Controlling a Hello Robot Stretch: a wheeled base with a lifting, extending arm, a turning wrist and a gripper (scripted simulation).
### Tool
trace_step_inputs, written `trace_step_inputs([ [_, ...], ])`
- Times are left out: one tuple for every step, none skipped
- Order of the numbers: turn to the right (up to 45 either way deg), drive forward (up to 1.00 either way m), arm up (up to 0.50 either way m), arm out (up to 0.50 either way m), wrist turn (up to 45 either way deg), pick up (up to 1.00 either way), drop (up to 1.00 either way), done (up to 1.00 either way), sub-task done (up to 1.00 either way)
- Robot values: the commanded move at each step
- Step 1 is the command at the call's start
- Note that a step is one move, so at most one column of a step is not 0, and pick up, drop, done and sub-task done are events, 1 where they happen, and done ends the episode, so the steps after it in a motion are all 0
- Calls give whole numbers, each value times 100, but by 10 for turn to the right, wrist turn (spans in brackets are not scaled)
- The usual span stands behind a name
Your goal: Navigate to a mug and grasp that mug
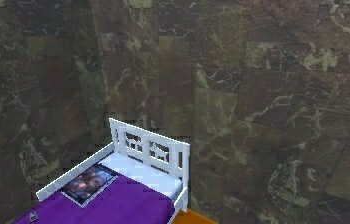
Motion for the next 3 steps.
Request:
trace_step_inputs([
  [0, 0, 0, 0, 150, 0, 0, 0, 0],
  [0, 0, -30, 0, 0, 0, 0, 0, 0],
  [0, 0, 0, 0, 0, 100, 0, 0, 0],
])
